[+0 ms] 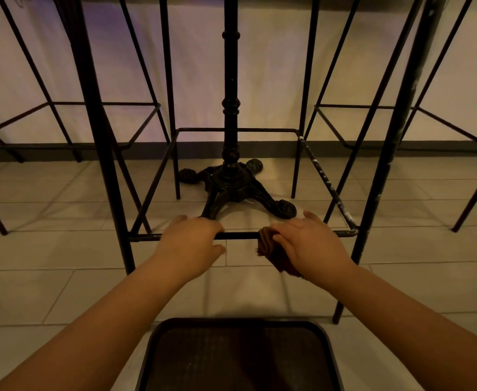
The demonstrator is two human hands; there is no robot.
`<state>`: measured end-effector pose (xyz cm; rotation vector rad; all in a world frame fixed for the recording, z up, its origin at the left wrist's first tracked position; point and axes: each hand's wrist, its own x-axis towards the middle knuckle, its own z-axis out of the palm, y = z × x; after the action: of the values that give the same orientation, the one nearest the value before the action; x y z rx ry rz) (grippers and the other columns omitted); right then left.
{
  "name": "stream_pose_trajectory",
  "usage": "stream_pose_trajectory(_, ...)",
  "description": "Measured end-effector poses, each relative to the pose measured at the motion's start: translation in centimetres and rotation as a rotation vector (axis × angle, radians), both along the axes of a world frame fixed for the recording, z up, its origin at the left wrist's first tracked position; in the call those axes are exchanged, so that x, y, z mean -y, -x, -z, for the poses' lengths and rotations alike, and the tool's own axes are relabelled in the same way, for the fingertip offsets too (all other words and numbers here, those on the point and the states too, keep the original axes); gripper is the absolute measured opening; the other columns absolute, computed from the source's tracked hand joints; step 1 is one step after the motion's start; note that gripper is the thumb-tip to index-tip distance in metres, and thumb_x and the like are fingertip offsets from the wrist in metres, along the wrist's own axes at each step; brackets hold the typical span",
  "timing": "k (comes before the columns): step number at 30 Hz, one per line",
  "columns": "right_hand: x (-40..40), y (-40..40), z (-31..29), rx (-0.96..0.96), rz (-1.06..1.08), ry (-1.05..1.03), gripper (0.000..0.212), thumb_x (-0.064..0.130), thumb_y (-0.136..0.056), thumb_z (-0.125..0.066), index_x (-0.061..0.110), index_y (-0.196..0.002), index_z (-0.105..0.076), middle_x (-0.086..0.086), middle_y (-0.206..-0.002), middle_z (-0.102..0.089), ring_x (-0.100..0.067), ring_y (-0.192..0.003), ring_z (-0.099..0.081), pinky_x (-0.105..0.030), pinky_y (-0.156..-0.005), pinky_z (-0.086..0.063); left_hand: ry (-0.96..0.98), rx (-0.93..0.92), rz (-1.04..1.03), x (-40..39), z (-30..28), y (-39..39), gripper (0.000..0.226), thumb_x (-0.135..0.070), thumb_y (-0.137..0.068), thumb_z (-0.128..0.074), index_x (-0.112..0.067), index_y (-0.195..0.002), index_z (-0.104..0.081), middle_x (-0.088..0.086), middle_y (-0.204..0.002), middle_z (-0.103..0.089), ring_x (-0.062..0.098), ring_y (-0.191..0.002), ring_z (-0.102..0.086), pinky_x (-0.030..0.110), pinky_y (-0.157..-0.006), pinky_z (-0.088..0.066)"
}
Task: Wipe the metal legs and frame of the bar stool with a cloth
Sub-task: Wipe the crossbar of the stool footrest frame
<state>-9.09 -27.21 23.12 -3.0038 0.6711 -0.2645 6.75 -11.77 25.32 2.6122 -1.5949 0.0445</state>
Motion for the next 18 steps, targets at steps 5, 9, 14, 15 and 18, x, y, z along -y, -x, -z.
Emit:
stream_pose_trajectory(5,0.1,-1.5,-0.6,-0.032,0.073,-0.019,0.034,0.033,-0.103,-0.028,0.022,-0.105,-0.06,0.003,-0.098,-0.067,-0.015,-0.096,-0.062,-0.035,-0.116,-0.017,-0.033,0.013,0.045,1.7,0.5,0.7,0.033,-0.039,-0.1,-0.036,-0.028,-0.121,-0.06,0.0,-0.109,-0.067,0.019,-0.098,-0.06,0.028,-0.076,-0.042)
stream_pose_trajectory(9,0.1,-0.7,0.3,0.011,0.049,-0.009,0.029,0.034,-0.102,-0.032,0.026,-0.113,-0.058,0.005,-0.104,-0.066,-0.013,-0.103,-0.06,-0.036,-0.117,-0.013,-0.072,0.043,0.036,1.7,0.3,0.5,0.035,-0.041,-0.1,-0.035,-0.03,-0.124,-0.059,-0.001,-0.112,-0.067,0.019,-0.1,-0.061,0.031,-0.081,-0.044)
stream_pose_trajectory(14,0.3,0.2,0.8,-0.005,0.006,0.065,0.023,0.03,-0.095,-0.052,0.027,-0.117,-0.057,0.006,-0.106,-0.066,-0.014,-0.105,-0.059,-0.035,-0.117,-0.009,-0.029,0.059,0.057,1.7,0.5,0.5,0.033,-0.042,-0.1,-0.036,-0.031,-0.118,-0.061,-0.004,-0.102,-0.069,0.017,-0.092,-0.062,0.027,-0.072,-0.038)
stream_pose_trajectory(15,0.3,-0.3,0.7,0.005,0.027,0.054,0.018,0.029,-0.095,-0.052,0.025,-0.111,-0.059,0.005,-0.102,-0.067,-0.015,-0.101,-0.061,-0.036,-0.117,-0.012,-0.018,0.069,0.056,1.7,0.5,0.6,0.032,-0.041,-0.099,-0.037,-0.031,-0.115,-0.063,-0.005,-0.099,-0.069,0.016,-0.09,-0.062,0.026,-0.07,-0.035)
stream_pose_trajectory(18,0.4,-1.4,0.2,0.012,0.1,-0.012,0.023,0.026,-0.099,-0.038,0.021,-0.104,-0.06,0.001,-0.096,-0.068,-0.017,-0.093,-0.064,-0.039,-0.116,-0.017,-0.024,0.065,0.048,2.1,0.4,1.2,0.029,-0.038,-0.099,-0.038,-0.027,-0.108,-0.063,-0.005,-0.096,-0.066,0.015,-0.087,-0.06,0.026,-0.078,-0.033)
